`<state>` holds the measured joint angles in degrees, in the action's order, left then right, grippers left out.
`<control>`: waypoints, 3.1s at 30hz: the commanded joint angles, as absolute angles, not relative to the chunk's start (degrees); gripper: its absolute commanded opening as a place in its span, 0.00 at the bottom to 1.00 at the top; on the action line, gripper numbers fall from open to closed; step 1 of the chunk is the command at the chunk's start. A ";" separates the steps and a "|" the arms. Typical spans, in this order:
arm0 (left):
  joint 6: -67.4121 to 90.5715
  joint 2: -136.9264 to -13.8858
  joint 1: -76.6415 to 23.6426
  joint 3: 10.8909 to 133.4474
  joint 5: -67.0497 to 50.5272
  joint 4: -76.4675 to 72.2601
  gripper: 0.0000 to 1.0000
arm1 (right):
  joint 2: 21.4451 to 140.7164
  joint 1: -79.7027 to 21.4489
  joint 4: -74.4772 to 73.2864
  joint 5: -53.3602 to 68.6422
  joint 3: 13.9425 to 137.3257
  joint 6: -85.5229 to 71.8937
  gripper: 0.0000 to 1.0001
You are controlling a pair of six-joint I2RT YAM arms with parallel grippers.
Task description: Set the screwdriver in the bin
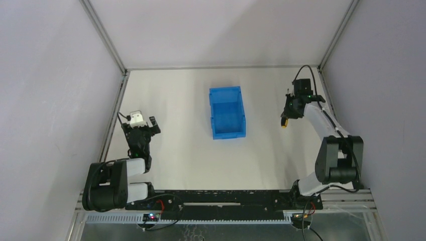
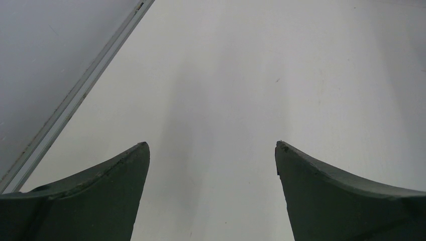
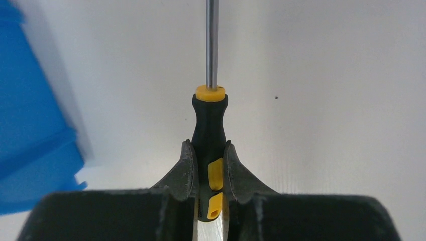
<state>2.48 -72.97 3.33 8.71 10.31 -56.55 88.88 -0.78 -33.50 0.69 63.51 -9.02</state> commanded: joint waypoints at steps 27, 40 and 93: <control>1.41 -72.24 3.16 10.99 10.58 -60.69 1.00 | 101.92 -35.97 -42.12 -3.25 97.42 -11.47 0.13; 1.41 -72.23 3.21 11.06 10.63 -60.73 1.00 | 110.84 -36.69 -29.02 -6.01 87.89 -5.24 0.30; 1.38 -72.25 3.12 11.02 10.56 -60.73 1.00 | 78.36 -3.43 -29.08 -6.59 72.00 -3.60 1.00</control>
